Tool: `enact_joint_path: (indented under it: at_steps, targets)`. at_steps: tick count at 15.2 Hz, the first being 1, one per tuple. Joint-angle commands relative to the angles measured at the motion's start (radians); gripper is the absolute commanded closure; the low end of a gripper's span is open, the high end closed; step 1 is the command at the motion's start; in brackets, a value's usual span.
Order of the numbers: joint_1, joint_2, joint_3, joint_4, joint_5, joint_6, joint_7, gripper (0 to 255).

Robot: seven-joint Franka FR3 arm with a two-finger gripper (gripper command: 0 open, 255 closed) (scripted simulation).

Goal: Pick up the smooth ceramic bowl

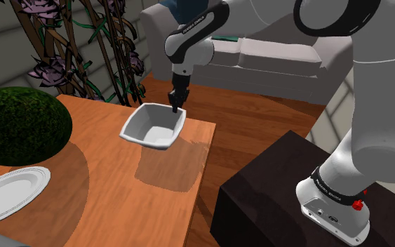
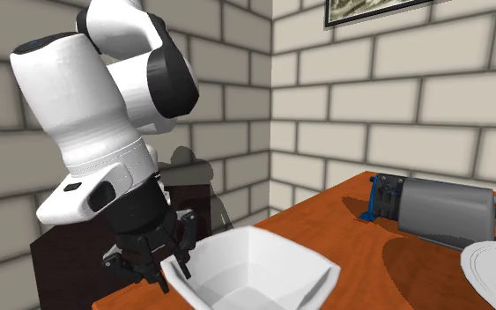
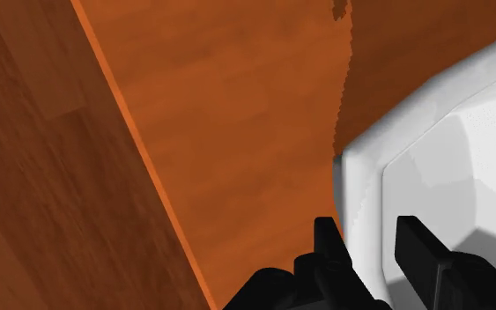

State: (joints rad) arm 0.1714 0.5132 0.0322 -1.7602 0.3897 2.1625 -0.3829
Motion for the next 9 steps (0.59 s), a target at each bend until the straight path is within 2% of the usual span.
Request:
enact_joint_path:
  at_steps: [1, 9]
  targets:
    - [0.001, -0.018, -0.001, 0.001, -0.004, -0.017, 0.008, 255]
    - [0.001, -0.075, -0.006, 0.026, -0.018, -0.094, 0.038, 255]
